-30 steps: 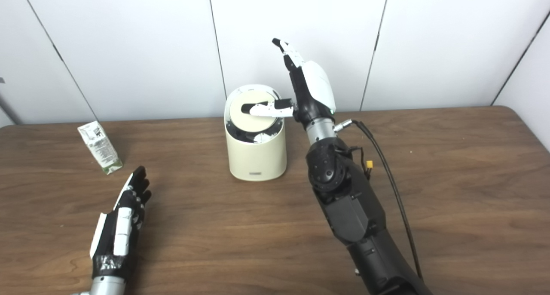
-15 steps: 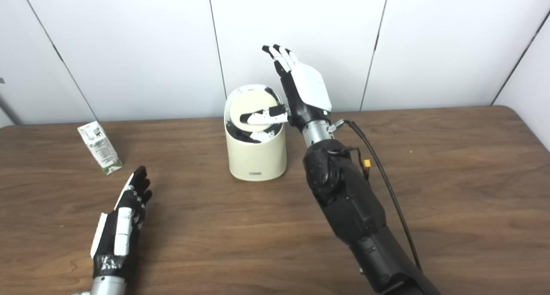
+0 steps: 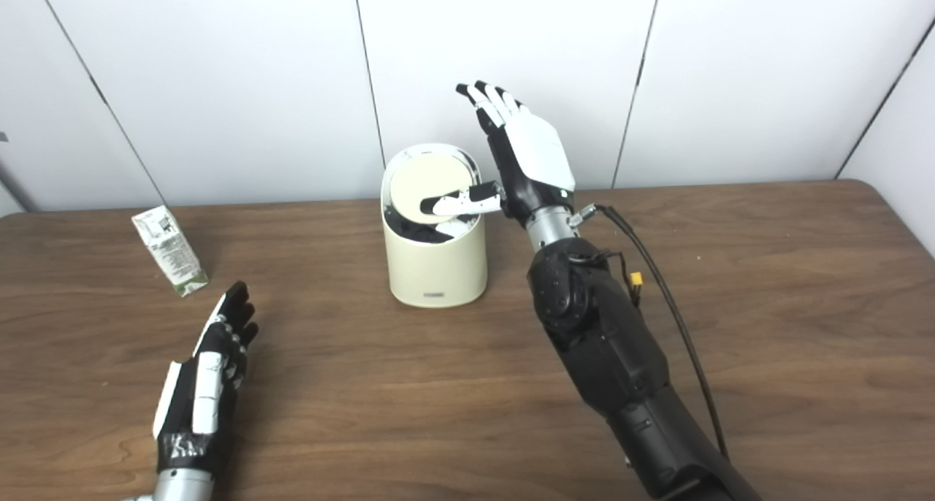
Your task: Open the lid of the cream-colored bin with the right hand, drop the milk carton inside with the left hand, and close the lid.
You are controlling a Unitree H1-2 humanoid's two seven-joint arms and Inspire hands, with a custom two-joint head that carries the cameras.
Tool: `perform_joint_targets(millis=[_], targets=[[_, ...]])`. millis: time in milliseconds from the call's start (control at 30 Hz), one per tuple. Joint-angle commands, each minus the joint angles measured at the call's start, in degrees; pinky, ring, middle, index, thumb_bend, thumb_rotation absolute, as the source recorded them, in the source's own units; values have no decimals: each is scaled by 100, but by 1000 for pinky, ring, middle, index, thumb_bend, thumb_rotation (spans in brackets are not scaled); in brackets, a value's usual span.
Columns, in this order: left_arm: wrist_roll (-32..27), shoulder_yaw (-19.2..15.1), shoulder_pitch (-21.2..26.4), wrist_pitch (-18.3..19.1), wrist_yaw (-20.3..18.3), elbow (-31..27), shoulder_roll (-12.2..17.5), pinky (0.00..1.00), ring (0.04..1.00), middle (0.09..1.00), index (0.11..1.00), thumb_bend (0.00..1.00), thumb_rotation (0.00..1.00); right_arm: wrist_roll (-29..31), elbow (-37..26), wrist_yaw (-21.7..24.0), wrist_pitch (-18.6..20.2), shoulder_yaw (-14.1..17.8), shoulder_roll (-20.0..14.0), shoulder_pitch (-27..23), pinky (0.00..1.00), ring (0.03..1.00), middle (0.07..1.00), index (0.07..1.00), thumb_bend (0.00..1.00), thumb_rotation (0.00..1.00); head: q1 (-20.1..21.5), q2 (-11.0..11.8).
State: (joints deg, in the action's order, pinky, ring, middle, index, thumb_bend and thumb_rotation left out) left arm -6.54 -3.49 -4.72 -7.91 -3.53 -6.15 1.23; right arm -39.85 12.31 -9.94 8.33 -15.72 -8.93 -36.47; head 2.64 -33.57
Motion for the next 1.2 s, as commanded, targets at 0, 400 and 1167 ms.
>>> perform_joint_targets(millis=[0, 400, 1167], targets=[[-86, 24, -115, -27, -48, 240, -13, 1000, 1000, 1000, 1000, 650, 926, -407, -194, -40, -101, -184, -132, -222, 972, 978, 954, 915, 936, 378, 5, -8], [137, 95, -99, -255, 15, 302, 8, 1000, 1000, 1000, 1000, 645, 899, -1508, -279, 5, -103, -810, -519, -137, 1000, 970, 931, 940, 980, 345, -124, -28], [322, 100, -82, -474, 19, 408, 63, 1000, 1000, 1000, 1000, 619, 866, 1257, -758, 428, 133, 1029, 539, 179, 768, 851, 878, 911, 718, 541, -125, -44]])
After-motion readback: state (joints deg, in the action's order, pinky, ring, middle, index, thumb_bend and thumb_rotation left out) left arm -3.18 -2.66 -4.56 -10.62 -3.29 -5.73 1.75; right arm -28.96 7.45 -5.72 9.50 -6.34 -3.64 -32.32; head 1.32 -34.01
